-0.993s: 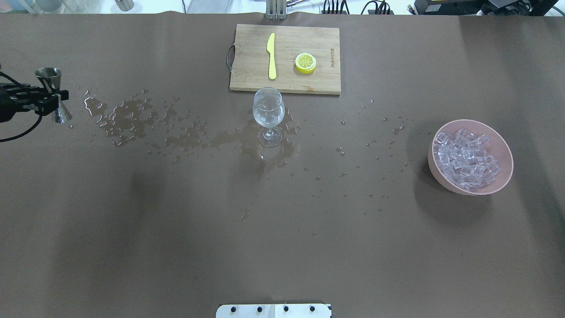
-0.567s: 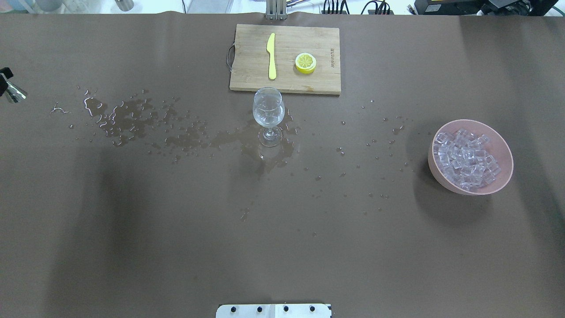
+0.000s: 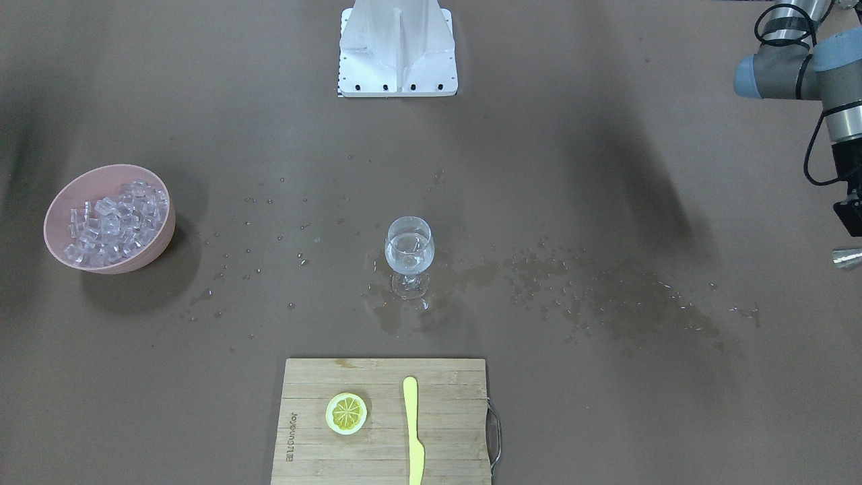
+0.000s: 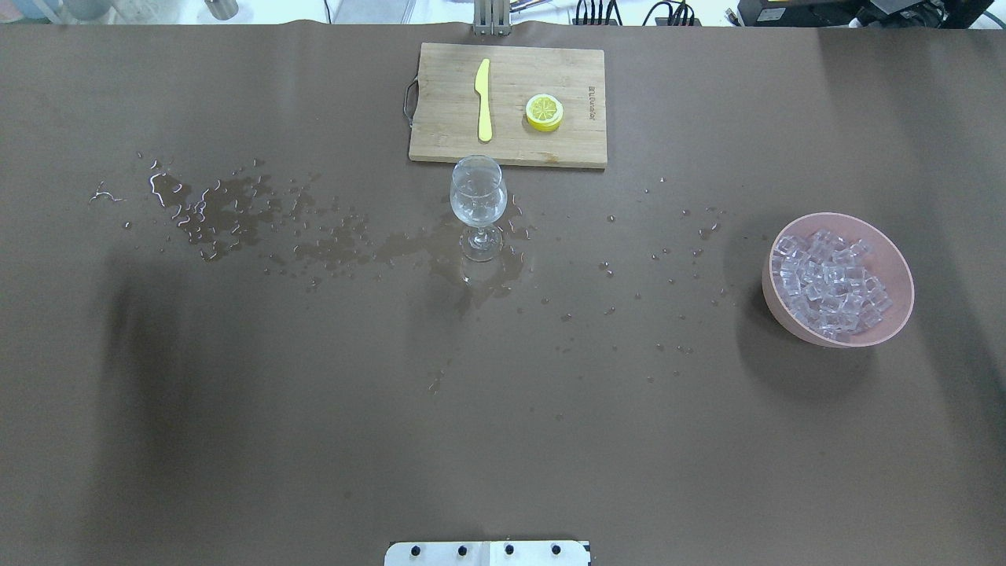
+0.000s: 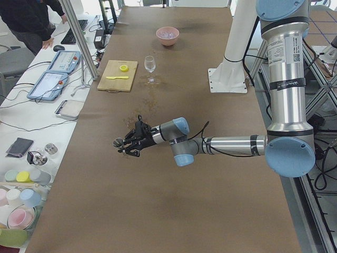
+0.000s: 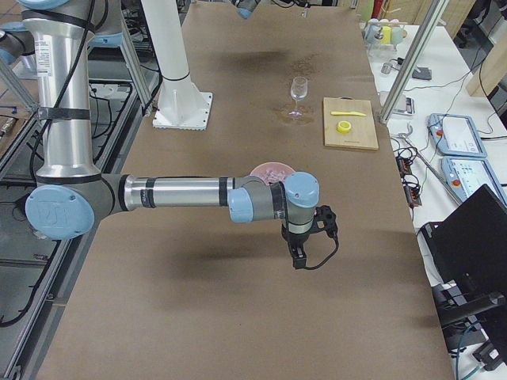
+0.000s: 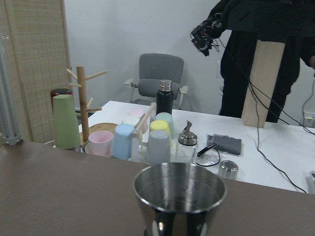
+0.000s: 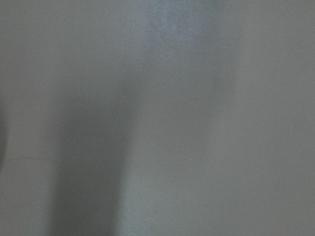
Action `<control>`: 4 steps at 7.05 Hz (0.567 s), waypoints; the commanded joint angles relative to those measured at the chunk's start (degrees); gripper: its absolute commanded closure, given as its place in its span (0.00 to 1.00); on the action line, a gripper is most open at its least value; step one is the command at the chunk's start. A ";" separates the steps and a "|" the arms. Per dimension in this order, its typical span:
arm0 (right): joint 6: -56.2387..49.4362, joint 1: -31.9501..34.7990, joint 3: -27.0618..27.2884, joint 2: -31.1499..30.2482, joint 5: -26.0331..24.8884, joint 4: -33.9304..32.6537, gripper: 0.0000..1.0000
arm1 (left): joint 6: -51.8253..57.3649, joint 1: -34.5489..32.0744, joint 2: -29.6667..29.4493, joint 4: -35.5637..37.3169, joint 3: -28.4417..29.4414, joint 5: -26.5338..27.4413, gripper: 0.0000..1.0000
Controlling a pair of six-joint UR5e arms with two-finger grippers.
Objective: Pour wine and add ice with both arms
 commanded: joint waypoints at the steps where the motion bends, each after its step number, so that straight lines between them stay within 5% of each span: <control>1: 0.00 0.00 0.00 0.00 0.00 0.00 0.00 | -7.62 2.38 -1.83 10.20 -0.11 4.69 1.00; 4: 0.00 0.00 0.00 0.00 0.00 0.00 0.00 | -15.44 5.98 -6.15 24.03 -0.03 4.97 1.00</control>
